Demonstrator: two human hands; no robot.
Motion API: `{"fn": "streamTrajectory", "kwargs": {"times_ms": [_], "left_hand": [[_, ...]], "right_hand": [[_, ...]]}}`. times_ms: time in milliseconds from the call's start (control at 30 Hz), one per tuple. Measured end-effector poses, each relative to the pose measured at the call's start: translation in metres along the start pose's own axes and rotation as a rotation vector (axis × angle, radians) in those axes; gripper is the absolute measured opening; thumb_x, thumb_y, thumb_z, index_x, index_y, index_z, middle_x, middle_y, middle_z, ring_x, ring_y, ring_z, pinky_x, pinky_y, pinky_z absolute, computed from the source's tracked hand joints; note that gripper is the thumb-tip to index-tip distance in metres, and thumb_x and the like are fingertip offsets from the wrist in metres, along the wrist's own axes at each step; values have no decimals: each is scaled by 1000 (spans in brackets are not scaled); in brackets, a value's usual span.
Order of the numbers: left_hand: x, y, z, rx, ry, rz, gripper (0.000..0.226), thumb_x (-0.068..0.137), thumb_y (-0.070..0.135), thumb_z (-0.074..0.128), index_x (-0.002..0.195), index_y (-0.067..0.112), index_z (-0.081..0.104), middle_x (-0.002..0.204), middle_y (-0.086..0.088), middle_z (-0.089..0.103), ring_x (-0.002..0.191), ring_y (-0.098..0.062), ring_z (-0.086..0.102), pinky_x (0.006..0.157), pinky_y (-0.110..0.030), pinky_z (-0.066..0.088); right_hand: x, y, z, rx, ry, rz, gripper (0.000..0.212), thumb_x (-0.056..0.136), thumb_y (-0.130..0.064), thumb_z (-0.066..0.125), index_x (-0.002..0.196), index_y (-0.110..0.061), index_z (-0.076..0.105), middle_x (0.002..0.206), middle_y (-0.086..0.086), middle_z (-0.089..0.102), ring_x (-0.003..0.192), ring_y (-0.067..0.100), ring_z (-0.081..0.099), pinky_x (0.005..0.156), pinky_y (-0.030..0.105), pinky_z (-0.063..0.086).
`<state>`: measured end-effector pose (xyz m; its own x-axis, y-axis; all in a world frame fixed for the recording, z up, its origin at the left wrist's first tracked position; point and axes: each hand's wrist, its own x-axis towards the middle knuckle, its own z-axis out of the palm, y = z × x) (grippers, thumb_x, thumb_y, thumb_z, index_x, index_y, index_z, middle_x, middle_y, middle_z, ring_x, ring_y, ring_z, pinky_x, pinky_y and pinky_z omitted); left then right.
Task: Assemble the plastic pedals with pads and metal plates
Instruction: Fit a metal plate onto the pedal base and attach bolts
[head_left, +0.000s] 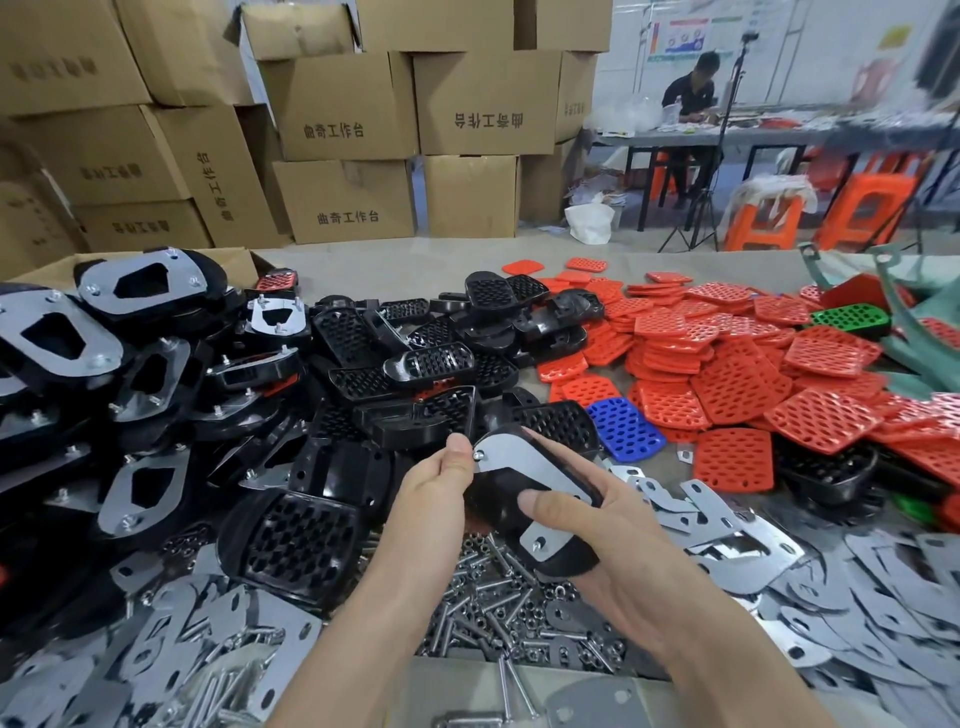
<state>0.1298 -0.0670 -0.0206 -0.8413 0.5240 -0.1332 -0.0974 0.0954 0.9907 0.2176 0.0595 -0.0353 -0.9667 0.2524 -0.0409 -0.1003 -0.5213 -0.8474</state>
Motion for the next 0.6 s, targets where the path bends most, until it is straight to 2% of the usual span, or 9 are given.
{"fn": "streamTrajectory", "kwargs": {"times_ms": [133, 200, 267, 333, 400, 500, 600], "left_hand": [[2, 2, 2, -87, 13, 90, 27, 100, 47, 51, 102, 33, 75, 101, 9, 77, 91, -6, 74, 77, -25, 55], [3, 3, 1, -131, 29, 132, 20, 98, 41, 58, 111, 33, 70, 102, 8, 77, 90, -8, 74, 68, -20, 56], [2, 4, 1, -138, 49, 155, 17, 98, 38, 59, 112, 35, 69, 97, 7, 77, 85, -10, 74, 65, -19, 55], [2, 3, 1, -127, 83, 160, 14, 100, 36, 57, 108, 37, 69, 89, 9, 76, 82, -12, 73, 68, -24, 55], [1, 2, 1, -143, 107, 132, 15, 101, 33, 56, 105, 36, 70, 88, 11, 76, 87, -13, 72, 77, -35, 56], [1, 3, 0, -197, 124, 75, 15, 102, 29, 55, 104, 31, 70, 109, -1, 75, 109, -22, 68, 102, -48, 50], [1, 5, -1, -247, 125, 58, 15, 101, 29, 58, 96, 31, 72, 112, -5, 72, 112, -28, 66, 100, -47, 50]], "right_hand": [[-1, -3, 0, 84, 29, 9, 50, 76, -1, 76, 123, -18, 74, 120, 19, 74, 97, 26, 76, 72, 30, 61], [-2, -3, 1, 116, 22, 11, 55, 79, 2, 77, 131, -12, 67, 124, 20, 72, 102, 29, 75, 75, 32, 62], [-4, -4, 4, 127, 11, 7, 56, 79, 3, 76, 133, -10, 66, 124, 21, 71, 103, 31, 74, 77, 33, 63], [-6, -5, 7, 123, 9, 8, 55, 75, 4, 78, 127, -12, 71, 120, 20, 73, 96, 28, 75, 72, 32, 62], [-8, -5, 10, 97, 4, 7, 57, 73, 7, 78, 126, -14, 72, 116, 19, 75, 93, 26, 75, 71, 30, 61], [-9, -3, 13, 47, -5, -1, 57, 76, 8, 75, 127, -17, 71, 118, 20, 74, 98, 25, 72, 80, 30, 62], [-10, -4, 11, 31, -42, -10, 56, 78, 3, 77, 130, -17, 70, 122, 21, 73, 105, 28, 71, 94, 38, 58]]}}
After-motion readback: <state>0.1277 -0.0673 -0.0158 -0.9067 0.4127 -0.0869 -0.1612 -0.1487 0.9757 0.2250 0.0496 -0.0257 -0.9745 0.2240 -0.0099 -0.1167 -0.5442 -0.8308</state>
